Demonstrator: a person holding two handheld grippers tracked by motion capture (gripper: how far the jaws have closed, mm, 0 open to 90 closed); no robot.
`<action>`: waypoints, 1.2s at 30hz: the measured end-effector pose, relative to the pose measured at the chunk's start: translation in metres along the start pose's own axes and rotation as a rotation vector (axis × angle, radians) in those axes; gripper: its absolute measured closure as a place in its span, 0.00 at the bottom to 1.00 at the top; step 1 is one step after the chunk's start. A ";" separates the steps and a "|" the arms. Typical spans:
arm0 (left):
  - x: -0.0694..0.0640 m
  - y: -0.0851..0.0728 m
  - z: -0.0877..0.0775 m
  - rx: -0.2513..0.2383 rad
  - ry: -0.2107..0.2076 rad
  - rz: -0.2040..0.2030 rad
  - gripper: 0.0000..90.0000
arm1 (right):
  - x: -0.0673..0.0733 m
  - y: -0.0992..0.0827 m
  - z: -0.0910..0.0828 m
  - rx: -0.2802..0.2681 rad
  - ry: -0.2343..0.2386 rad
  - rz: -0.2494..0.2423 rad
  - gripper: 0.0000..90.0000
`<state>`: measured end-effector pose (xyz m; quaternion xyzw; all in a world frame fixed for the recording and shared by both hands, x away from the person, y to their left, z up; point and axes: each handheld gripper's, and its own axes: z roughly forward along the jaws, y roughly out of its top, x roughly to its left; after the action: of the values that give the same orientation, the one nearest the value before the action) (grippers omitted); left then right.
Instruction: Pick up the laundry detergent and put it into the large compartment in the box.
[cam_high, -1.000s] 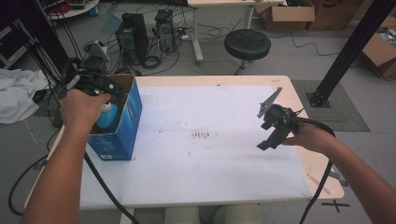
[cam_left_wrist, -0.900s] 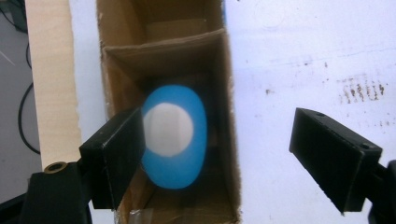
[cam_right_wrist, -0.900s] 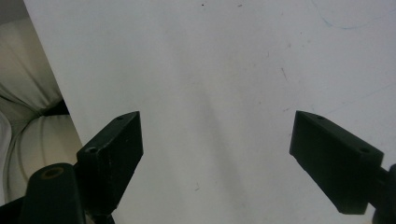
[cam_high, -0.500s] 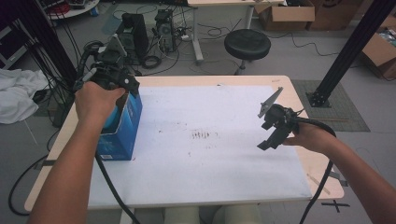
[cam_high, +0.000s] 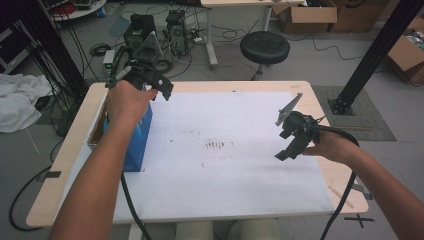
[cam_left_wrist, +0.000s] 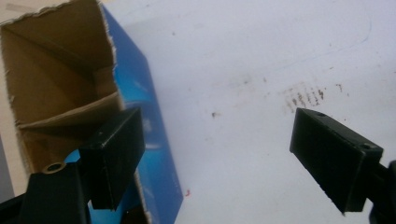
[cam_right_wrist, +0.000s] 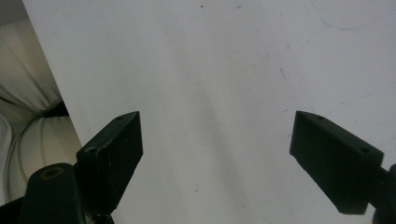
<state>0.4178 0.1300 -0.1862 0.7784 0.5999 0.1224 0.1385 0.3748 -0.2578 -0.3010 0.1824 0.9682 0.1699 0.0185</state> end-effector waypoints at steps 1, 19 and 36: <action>-0.004 0.002 0.001 -0.001 -0.006 0.002 0.21 | 0.000 0.000 0.000 0.002 0.000 0.001 0.19; -0.047 0.029 0.016 -0.017 -0.048 0.058 0.21 | -0.004 -0.001 0.001 0.006 0.006 0.011 0.19; -0.055 0.035 0.032 -0.009 -0.075 0.069 0.21 | -0.006 -0.002 -0.002 0.008 0.002 0.022 0.19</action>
<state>0.4468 0.0661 -0.2052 0.8020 0.5666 0.1004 0.1602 0.3802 -0.2620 -0.3002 0.1929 0.9669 0.1664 0.0147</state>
